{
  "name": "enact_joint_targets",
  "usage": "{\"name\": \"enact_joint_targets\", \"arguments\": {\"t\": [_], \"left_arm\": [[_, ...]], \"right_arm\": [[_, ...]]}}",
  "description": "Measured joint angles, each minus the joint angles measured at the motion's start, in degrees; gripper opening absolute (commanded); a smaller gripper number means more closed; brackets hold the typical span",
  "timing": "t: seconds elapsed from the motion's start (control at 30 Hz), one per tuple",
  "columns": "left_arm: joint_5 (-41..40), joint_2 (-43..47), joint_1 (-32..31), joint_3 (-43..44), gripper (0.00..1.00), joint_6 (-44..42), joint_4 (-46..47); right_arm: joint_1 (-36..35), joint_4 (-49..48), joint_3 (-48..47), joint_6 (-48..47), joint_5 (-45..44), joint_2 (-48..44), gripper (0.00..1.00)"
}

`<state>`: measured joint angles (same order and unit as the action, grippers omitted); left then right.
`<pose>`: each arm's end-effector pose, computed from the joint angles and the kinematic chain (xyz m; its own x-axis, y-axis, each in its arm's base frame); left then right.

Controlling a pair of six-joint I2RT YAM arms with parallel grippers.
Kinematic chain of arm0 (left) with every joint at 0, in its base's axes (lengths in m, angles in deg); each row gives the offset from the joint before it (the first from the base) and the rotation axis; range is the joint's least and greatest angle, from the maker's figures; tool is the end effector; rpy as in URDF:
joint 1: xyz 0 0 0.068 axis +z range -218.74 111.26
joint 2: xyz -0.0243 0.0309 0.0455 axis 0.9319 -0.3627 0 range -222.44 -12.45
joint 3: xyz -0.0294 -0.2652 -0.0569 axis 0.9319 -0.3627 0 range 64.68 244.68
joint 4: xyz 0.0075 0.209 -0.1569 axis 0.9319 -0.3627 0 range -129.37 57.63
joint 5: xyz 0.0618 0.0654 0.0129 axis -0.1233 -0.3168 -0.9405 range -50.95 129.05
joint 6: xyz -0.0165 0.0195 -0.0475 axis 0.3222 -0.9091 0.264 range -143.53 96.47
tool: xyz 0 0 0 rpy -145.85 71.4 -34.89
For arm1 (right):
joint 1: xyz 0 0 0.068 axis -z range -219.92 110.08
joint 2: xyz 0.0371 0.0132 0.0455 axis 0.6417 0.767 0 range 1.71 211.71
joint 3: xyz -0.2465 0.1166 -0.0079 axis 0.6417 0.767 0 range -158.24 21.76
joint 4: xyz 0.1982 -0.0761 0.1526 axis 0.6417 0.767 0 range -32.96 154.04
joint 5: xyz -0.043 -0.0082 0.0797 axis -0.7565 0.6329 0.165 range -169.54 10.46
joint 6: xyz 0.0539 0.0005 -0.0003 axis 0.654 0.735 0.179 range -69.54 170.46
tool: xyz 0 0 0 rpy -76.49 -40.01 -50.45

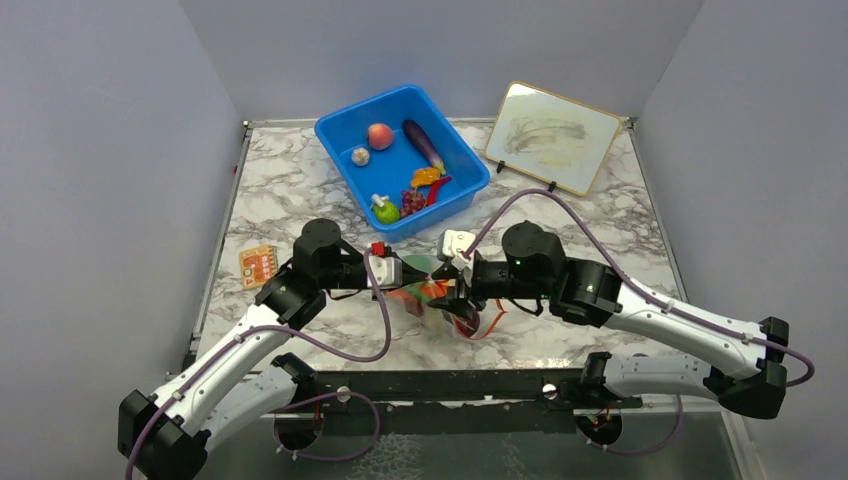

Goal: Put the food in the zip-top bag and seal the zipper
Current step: Zip the zipper food storage bag at the center of the board.

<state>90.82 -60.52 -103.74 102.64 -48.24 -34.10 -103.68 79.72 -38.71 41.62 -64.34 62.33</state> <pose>0.1390 -0.1315 0.3062 0.2588 0.1345 -0.9565 0.9649 0.0106 0.2626 0.0956 0.2154 0.3608 -0.0201 -0.3763 -0.9263 -0.9873 0.1537 -0.0410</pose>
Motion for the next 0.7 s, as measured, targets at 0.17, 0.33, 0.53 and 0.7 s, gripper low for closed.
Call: {"name": "enact_joint_targets", "arguments": {"t": [0.17,0.33,0.53,0.7], "left_arm": [[-0.26,-0.28,0.0,0.0,0.0,0.37,0.04],[-0.28,-0.26,0.0,0.0,0.0,0.81,0.04],[-0.59,-0.26,0.0,0.0,0.0,0.61,-0.07],[-1.25,0.52,-0.02,0.0,0.0,-0.98,-1.31]], "right_arm": [[-0.04,-0.37,1.03,-2.43,-6.1,2.12,0.37],[-0.59,-0.46,1.09,-3.8,-9.35,3.37,0.18],[-1.11,-2.14,2.01,-5.03,-12.9,2.56,0.01],[-1.16,-5.22,4.5,-5.57,-14.99,-1.62,0.01]]}}
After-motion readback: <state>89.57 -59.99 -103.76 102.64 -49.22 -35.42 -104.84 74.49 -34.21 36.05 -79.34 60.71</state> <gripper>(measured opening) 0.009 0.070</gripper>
